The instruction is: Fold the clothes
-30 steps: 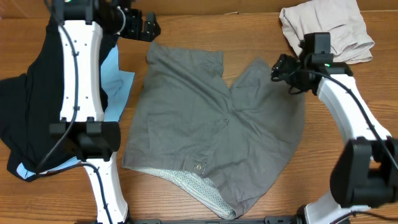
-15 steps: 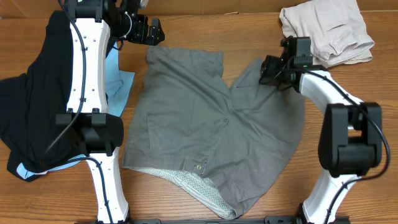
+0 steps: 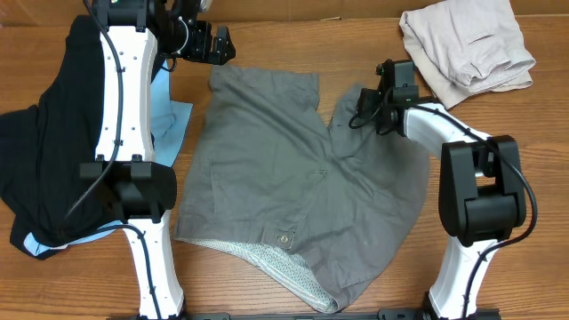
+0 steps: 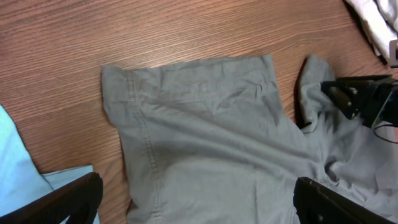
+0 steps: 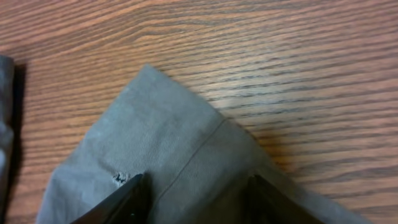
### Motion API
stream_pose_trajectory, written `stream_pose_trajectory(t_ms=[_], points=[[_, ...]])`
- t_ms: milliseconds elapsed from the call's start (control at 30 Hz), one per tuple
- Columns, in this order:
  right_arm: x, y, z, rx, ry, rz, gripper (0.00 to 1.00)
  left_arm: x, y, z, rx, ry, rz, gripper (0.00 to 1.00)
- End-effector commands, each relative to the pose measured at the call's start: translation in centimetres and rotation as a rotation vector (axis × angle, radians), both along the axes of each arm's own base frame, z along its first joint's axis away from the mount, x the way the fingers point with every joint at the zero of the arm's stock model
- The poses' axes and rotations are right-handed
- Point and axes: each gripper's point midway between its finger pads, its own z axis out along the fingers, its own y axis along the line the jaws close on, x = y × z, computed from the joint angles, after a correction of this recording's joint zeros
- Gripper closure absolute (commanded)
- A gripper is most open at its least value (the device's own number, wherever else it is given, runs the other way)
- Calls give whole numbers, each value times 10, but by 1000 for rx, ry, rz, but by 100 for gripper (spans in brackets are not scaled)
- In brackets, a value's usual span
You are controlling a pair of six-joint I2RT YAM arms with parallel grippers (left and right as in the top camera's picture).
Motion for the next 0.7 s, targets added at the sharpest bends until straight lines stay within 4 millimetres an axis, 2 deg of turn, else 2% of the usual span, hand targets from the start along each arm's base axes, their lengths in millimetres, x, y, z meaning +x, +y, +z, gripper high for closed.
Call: stream_pose_trajectory(t_ms=[0, 167, 267, 333, 467, 567, 633, 667], points=[[-3, 3, -28, 5, 50, -40, 51, 1, 2, -3, 7, 2, 2, 0], [3, 2, -51, -8, 41, -47, 51, 2, 2, -3, 7, 1, 1, 0], [21, 1, -45, -11, -31, -50, 47, 3, 2, -2, 7, -7, 1, 0], [38, 3, -32, -2, -96, -50, 44, 5, 2, -2, 7, -15, 1, 0], [70, 8, 9, 4, -182, -32, 42, 8, 2, 0, 6, -28, 1, 0], [82, 9, 44, -7, -145, -27, 25, 8, 2, 0, 7, -28, 1, 0], [79, 9, 68, -17, -88, -25, 14, 7, 2, 0, 7, -27, 1, 0], [75, 8, 82, -18, -56, -24, 2, 8, 2, 0, 7, -27, 1, 0]])
